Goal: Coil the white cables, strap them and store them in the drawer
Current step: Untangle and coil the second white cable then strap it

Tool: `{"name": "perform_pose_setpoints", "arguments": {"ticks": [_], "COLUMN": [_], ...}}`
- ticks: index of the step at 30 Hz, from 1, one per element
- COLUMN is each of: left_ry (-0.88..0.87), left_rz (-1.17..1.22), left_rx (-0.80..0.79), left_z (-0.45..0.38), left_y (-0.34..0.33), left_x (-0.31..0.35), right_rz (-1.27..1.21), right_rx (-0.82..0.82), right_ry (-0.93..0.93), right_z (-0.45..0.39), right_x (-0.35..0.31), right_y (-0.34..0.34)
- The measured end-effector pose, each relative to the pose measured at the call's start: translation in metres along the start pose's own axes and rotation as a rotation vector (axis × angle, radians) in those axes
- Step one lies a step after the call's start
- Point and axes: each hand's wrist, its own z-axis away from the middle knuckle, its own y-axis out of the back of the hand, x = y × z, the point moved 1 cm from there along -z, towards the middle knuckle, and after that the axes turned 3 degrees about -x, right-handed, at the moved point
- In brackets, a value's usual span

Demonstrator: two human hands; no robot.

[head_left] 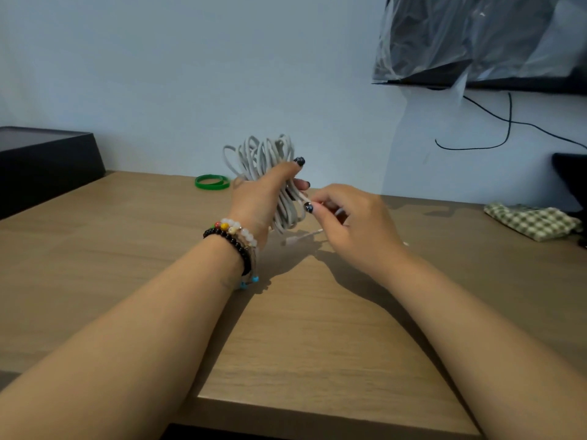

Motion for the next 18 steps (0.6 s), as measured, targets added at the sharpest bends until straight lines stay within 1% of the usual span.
{"name": "perform_pose_setpoints", "arguments": {"ticks": [2,4,8,10,13,16,18], "left_ry": [-0.008,-0.01,0.048,0.046,0.05,0.042,0.031], "left_rz": [-0.041,-0.003,0.242,0.378,0.561,0.576,0.556], "left_rx": [-0.034,-0.07,-0.18,-0.172,-0.165,-0.235,-0.3], "left_z": [0.0,0.001,0.005,0.005,0.001,0.001,0.004], "left_y": [-0.003,-0.002,-0.007,-0.008,-0.002,0.003,0.004], "left_x": [-0.006,-0.007,-0.001,0.004,0.012,0.015,0.016], "right_rz": [0.007,0.005,-0.109,-0.176,-0.31,-0.498,-0.561], "right_rx": [-0.022,-0.015,0.014,-0.002,-0.07,-0.087,-0.052], "right_ry": [0.003,-0.017,-0.131,-0.17,-0.254,-0.378,-0.463], "right_z": [0.001,0.0,0.0,-0.001,-0.003,-0.007,-0.009], "right_x": [0.002,0.003,0.002,0.002,0.003,0.006,0.012], "right_y": [-0.002,-0.001,0.001,0.003,0.007,0.013,0.018]}}
